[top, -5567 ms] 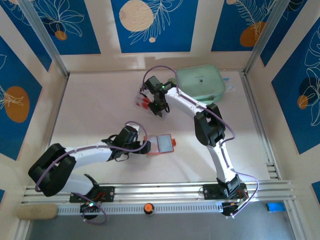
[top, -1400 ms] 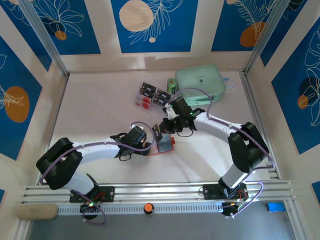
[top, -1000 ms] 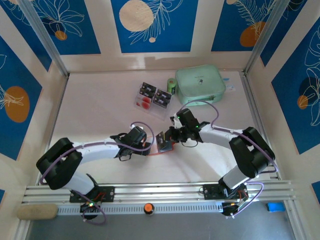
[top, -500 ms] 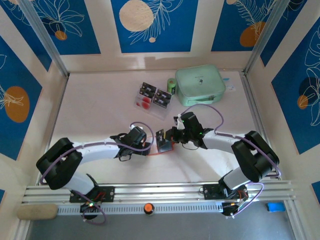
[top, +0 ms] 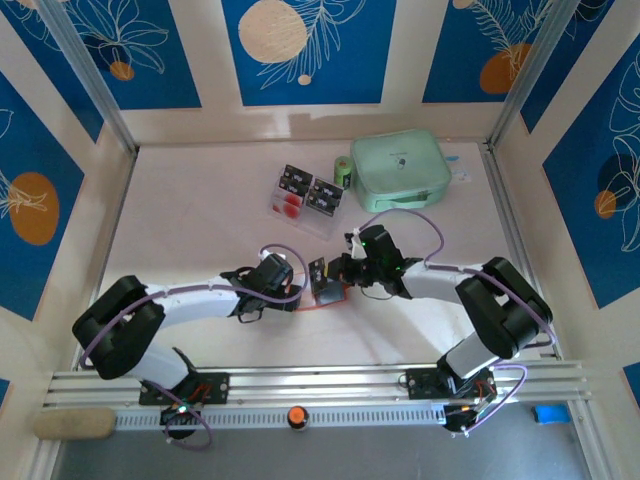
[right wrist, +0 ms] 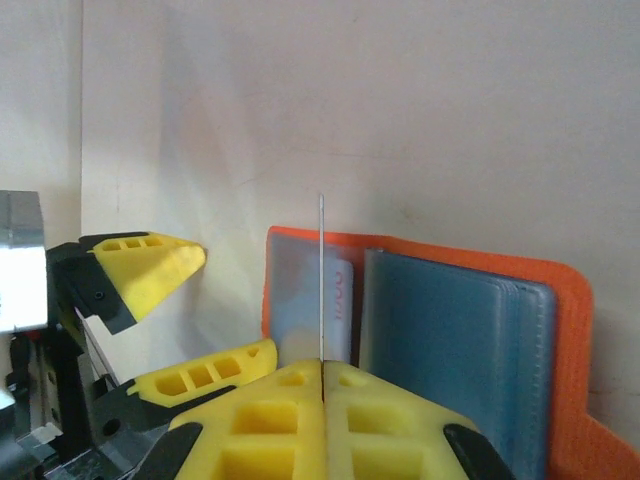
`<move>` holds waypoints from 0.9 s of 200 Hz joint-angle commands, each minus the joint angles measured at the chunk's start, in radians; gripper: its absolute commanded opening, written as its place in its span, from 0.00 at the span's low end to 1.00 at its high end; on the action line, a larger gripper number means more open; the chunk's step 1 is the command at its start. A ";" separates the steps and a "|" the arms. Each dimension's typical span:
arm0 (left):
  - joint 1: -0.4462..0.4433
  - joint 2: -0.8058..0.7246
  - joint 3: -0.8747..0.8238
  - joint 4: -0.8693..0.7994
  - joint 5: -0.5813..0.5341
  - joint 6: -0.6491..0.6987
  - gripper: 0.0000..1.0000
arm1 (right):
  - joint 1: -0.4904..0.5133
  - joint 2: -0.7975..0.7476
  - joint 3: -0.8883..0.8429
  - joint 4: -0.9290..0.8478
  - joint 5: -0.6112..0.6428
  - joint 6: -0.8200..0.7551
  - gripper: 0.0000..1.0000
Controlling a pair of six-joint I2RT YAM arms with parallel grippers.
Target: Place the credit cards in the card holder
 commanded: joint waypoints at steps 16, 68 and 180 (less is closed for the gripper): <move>-0.009 0.011 -0.025 -0.035 -0.013 -0.010 1.00 | 0.009 0.014 -0.019 0.017 0.001 0.003 0.00; -0.009 0.012 -0.028 -0.036 -0.013 -0.011 1.00 | 0.021 0.029 -0.035 0.026 0.001 0.003 0.00; -0.009 0.016 -0.033 -0.029 -0.012 -0.015 1.00 | 0.046 0.028 -0.094 0.058 0.047 0.032 0.00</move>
